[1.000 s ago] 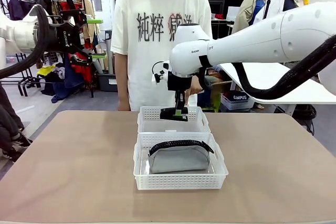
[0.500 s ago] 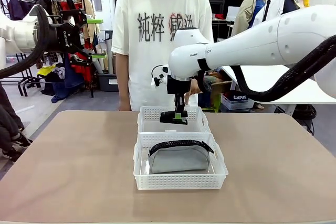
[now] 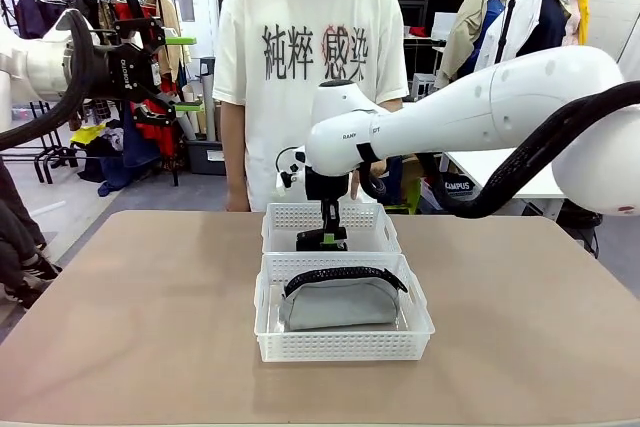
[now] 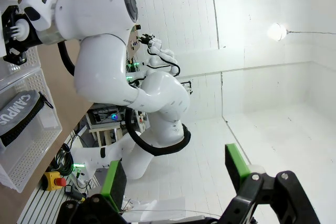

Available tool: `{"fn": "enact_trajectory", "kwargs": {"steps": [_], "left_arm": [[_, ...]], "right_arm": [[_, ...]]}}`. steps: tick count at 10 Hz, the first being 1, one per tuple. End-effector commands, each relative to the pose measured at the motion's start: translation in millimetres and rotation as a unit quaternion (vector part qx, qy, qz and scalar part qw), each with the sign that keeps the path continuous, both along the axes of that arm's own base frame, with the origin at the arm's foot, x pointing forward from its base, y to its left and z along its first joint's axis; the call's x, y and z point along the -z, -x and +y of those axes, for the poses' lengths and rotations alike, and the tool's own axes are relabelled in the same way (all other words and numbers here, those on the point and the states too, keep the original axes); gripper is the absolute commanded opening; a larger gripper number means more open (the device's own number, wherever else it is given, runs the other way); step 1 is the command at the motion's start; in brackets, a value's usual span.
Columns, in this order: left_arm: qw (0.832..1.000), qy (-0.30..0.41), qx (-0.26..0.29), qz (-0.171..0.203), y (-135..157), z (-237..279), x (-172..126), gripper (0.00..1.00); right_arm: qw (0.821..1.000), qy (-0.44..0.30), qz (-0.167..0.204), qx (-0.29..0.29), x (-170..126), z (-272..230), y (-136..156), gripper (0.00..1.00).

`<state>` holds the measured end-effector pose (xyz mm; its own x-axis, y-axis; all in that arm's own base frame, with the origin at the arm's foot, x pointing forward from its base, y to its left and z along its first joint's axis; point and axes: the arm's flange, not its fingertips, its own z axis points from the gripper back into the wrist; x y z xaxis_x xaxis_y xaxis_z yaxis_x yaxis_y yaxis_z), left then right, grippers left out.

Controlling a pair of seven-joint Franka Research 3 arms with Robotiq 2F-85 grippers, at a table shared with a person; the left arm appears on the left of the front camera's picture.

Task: Distribute items into two baskets.
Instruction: Place the picked Stapler into the Organizing basket as instructed by the person.

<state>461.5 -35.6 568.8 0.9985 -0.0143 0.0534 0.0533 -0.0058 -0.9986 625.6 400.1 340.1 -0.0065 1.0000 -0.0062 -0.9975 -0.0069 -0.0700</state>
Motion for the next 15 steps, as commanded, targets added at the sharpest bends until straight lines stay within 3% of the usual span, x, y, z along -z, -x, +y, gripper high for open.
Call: {"fn": "enact_trajectory", "kwargs": {"steps": [1,3,4,8,9,15], "left_arm": [[1.0,0.002,0.003,0.003,3,1,-3,1.0],[1.0,0.002,0.003,0.003,3,1,-3,1.0],[1.0,0.002,0.003,0.003,3,1,-3,1.0],[1.0,0.002,0.003,0.003,3,1,-3,1.0],[1.0,0.002,0.003,0.003,3,1,-3,1.0],[1.0,0.002,0.003,0.003,3,1,-3,1.0]], "right_arm": [[1.0,0.021,-0.02,0.013,-1,5,-13,0.0],[0.999,0.027,-0.017,0.015,1,2,-16,0.0],[0.999,0.027,-0.012,0.021,2,5,-13,0.1],[0.999,0.032,0.005,0.027,-4,0,-14,0.86],[0.999,0.029,0.007,0.03,-6,1,-15,1.0],[0.999,0.021,0.033,0.037,-23,-5,-17,1.0]]}}
